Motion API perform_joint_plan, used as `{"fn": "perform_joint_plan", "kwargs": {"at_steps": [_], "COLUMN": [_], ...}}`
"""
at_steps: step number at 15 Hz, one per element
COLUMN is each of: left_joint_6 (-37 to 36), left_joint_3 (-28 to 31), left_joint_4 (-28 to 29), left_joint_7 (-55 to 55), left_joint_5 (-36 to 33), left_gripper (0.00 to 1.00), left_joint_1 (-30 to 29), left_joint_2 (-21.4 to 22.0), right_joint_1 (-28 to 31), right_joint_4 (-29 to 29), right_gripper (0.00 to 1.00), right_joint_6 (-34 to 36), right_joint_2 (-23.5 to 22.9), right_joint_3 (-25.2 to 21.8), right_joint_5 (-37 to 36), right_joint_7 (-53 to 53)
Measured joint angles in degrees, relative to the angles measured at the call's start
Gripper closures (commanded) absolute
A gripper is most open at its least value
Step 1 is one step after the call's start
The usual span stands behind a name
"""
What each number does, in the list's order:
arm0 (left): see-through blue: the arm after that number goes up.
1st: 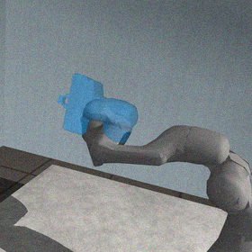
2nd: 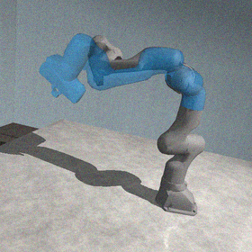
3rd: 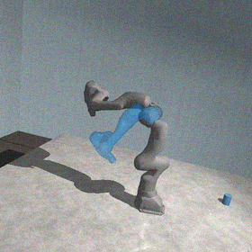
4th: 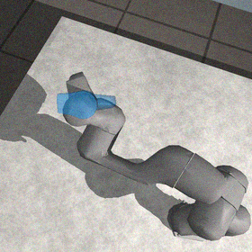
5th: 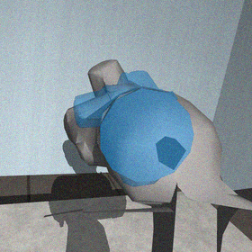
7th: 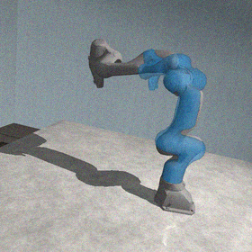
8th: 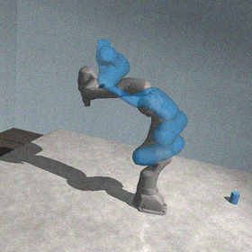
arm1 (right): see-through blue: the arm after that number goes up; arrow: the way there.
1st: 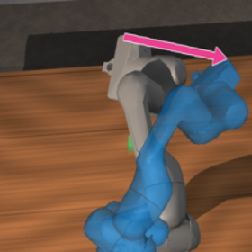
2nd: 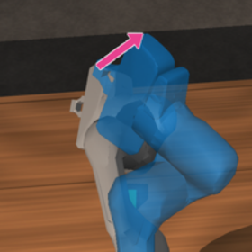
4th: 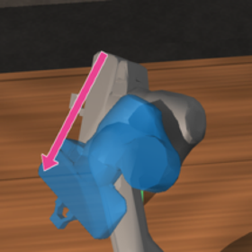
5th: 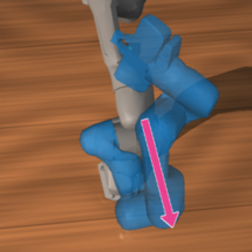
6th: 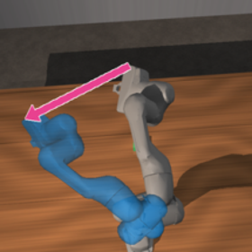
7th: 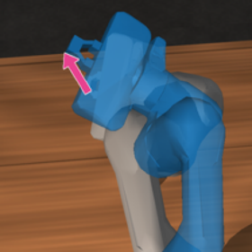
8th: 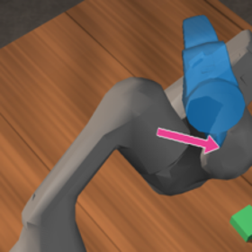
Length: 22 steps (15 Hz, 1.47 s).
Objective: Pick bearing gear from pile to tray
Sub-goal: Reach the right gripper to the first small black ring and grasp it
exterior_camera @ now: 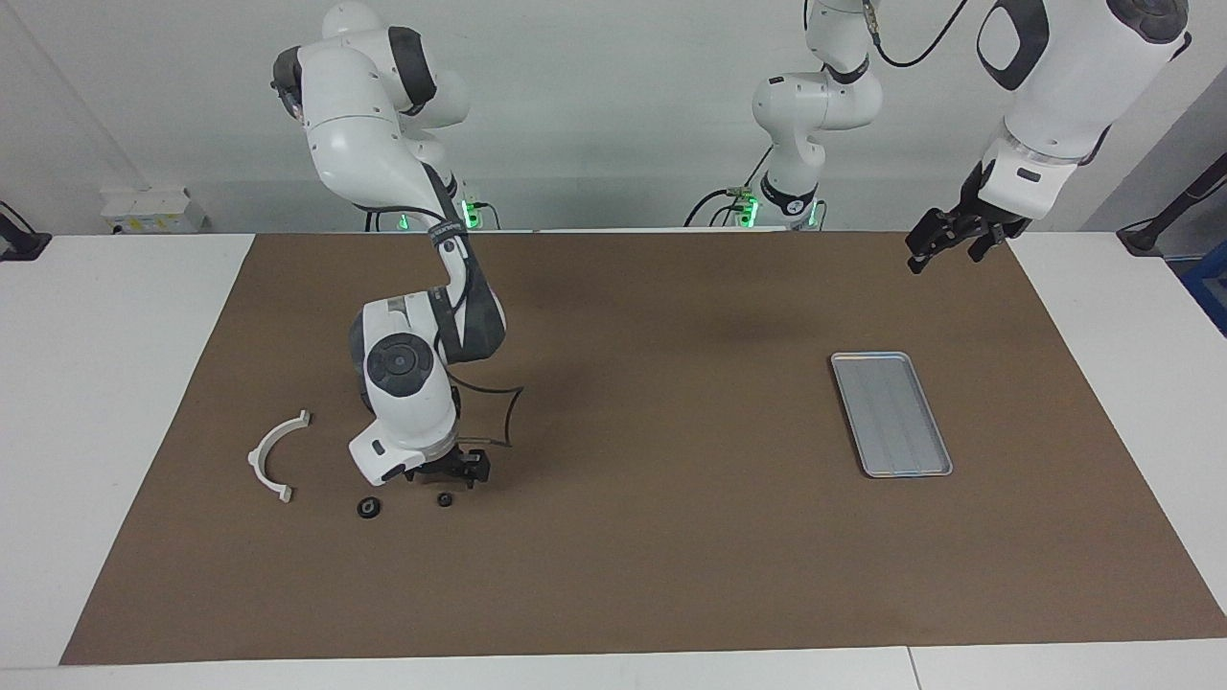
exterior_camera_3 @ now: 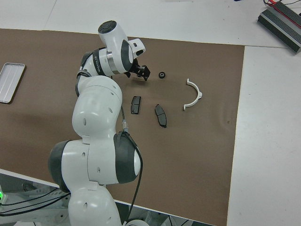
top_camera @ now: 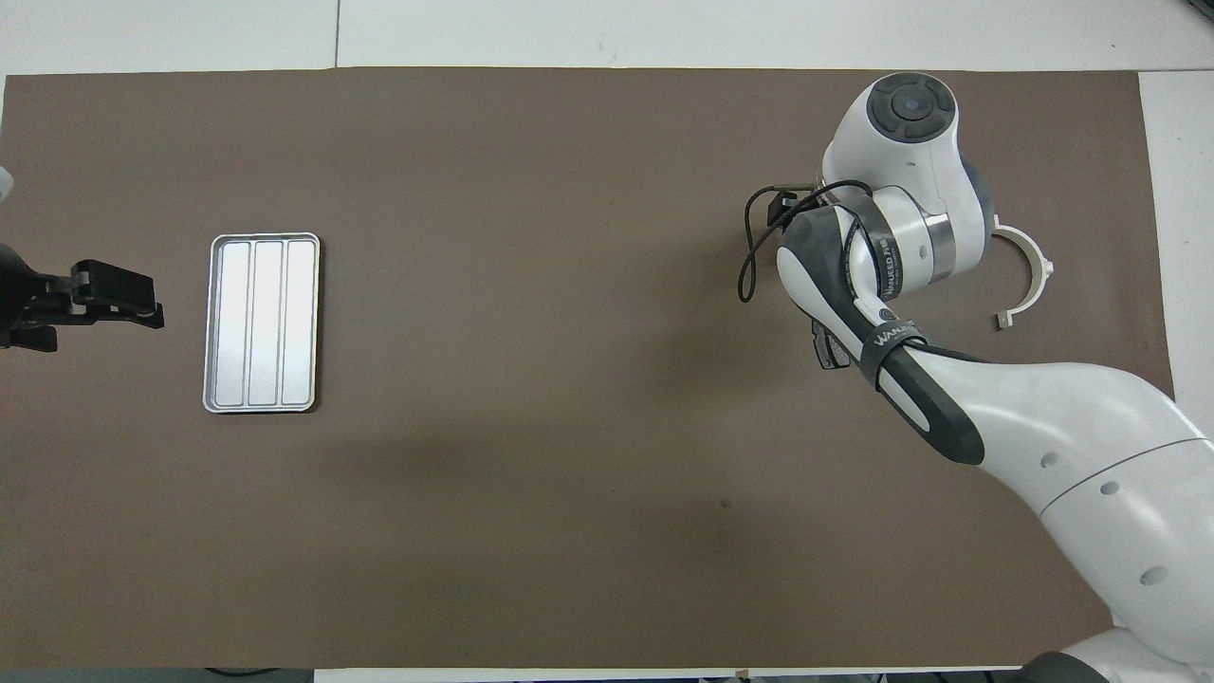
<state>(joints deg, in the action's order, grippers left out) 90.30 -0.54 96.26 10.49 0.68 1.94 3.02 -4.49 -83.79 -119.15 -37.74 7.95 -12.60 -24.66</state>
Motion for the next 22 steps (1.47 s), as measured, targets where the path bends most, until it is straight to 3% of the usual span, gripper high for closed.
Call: {"fn": "perform_joint_plan", "kwargs": {"at_steps": [5, 10, 18, 22], "left_joint_6": [0.0, 0.0, 0.0, 0.0], "left_joint_3": [0.0, 0.0, 0.0, 0.0], "left_joint_4": [0.0, 0.0, 0.0, 0.0], "left_joint_7": [0.0, 0.0, 0.0, 0.0], "left_joint_5": [0.0, 0.0, 0.0, 0.0], "left_gripper": [0.00, 0.00, 0.00, 0.00], "left_joint_1": [0.0, 0.0, 0.0, 0.0], "left_joint_2": [0.0, 0.0, 0.0, 0.0], "right_joint_1": [0.0, 0.2, 0.3, 0.3], "right_joint_4": [0.9, 1.2, 1.1, 1.2], "right_gripper": [0.00, 0.10, 0.13, 0.30], "right_joint_6": [-2.8, -4.3, -4.7, -3.9], "right_joint_2": [-1.4, -1.6, -2.3, -2.3], "right_joint_3": [-0.2, -0.2, -0.2, -0.2], "right_joint_5": [-0.2, -0.2, -0.2, -0.2], "right_joint_7": [-1.0, -3.0, -4.5, -4.6]}}
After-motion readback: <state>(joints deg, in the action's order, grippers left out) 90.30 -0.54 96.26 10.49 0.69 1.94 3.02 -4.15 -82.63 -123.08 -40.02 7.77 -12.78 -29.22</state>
